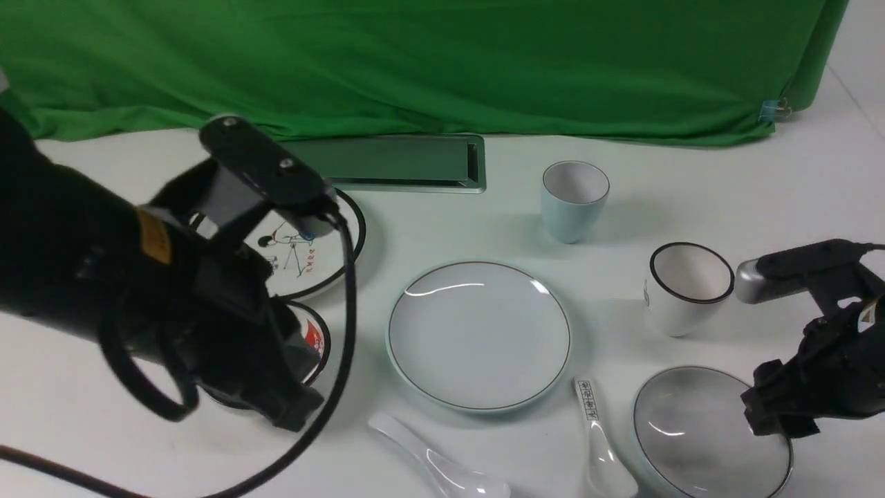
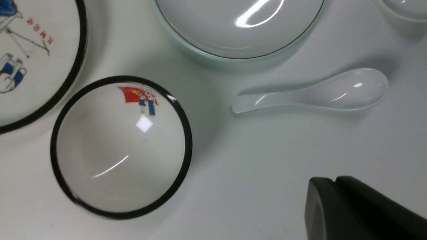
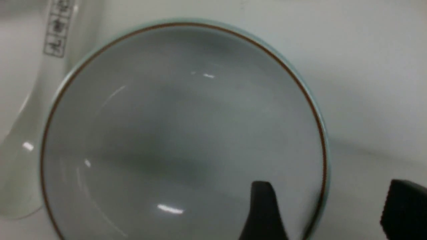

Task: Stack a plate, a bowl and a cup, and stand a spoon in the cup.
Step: Use the right arm to grab a blue rice bowl, then use the right arm to put the blue rice bowl into the blue large plate in the middle

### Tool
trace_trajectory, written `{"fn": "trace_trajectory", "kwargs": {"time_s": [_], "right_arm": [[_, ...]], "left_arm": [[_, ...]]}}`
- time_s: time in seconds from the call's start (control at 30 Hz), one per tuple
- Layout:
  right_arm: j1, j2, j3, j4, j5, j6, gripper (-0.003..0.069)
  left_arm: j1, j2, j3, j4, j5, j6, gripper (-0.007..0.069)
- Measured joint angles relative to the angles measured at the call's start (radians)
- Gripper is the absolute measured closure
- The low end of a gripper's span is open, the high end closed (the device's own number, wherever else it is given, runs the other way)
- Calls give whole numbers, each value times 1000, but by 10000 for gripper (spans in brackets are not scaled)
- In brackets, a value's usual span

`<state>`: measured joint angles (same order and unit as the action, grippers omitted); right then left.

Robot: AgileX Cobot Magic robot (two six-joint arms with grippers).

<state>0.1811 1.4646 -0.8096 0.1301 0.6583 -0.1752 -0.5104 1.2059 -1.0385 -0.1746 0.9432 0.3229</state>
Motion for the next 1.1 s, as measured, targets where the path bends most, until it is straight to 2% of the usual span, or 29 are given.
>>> {"fn": "trace_trajectory", "kwargs": {"time_s": [0.1,0.2,0.37,0.53,0.67,0.8,0.9,1.1], "right_arm": [[0,72,0,3,-29,2,207],[0,117,0,4,-38,5,270],[0,126,-8,22,-38,1,484],[7,60,-63,49,37,-26,590],[32,9,-148,71,86,-73,590],[111,3,-310,173,95,-145,590],[176,77,-425,197,89,-161,590],[237,297,-602,204,85,-152,590]], "left_arm": [[-7,48,0,12,-72,-3,653],[-7,76,0,32,-121,-5,653],[-7,91,0,63,-157,3,653],[-8,91,0,110,-166,4,653],[-8,91,0,114,-173,4,653],[-8,91,0,118,-196,4,653],[-8,91,0,118,-197,4,653],[-8,91,0,118,-199,5,653]]}}
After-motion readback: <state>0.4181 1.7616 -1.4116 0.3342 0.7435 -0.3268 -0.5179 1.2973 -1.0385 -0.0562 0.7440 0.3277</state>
